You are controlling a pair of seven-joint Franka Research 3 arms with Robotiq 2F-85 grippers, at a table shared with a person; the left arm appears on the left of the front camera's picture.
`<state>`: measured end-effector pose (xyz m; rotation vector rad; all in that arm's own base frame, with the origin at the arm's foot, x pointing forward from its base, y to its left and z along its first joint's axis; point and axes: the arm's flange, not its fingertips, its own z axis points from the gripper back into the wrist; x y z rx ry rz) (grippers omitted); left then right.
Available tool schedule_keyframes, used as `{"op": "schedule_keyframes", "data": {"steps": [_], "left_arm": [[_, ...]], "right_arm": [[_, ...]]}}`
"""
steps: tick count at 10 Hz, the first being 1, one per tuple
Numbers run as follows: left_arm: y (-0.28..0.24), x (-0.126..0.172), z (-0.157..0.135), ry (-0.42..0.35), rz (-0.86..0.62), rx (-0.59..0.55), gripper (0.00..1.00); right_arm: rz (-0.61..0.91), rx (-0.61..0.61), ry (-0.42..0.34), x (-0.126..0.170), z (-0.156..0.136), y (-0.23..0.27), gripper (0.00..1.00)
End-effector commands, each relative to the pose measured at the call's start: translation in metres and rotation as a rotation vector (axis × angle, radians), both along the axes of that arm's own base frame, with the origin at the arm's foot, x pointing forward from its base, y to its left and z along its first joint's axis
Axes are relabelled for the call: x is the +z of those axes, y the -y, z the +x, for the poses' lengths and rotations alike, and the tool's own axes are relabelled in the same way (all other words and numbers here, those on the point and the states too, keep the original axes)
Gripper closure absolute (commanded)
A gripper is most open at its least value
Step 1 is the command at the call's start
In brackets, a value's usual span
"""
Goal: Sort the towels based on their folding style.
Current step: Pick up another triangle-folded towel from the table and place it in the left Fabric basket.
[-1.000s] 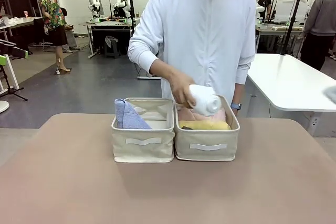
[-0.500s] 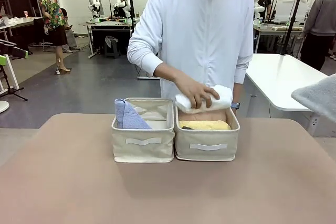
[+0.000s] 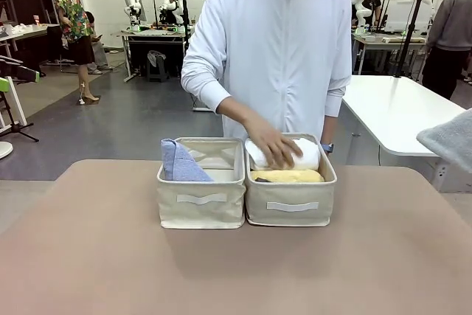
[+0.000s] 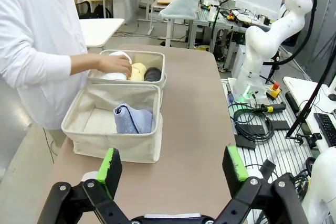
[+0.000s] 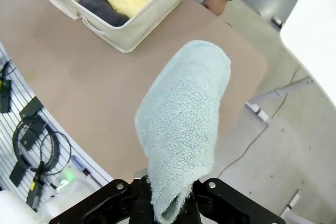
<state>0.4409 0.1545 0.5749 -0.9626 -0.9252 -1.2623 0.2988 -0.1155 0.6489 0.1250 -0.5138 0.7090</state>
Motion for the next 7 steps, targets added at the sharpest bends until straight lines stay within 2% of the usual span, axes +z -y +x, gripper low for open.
{"op": "schedule_keyframes", "data": {"steps": [1, 5, 7], "left_arm": [[-0.001, 0.002, -0.001, 0.007, -0.004, 0.001, 0.00], [-0.001, 0.002, -0.001, 0.007, -0.004, 0.001, 0.00], [-0.001, 0.002, -0.001, 0.007, -0.004, 0.001, 0.00]], "right_arm": [[0.008, -0.019, 0.011, 0.004, 0.006, -0.003, 0.92], [-0.002, -0.005, -0.011, 0.001, 0.016, -0.010, 0.92], [-0.041, 0.053, -0.022, 0.008, 0.030, -0.038, 0.92]]}}
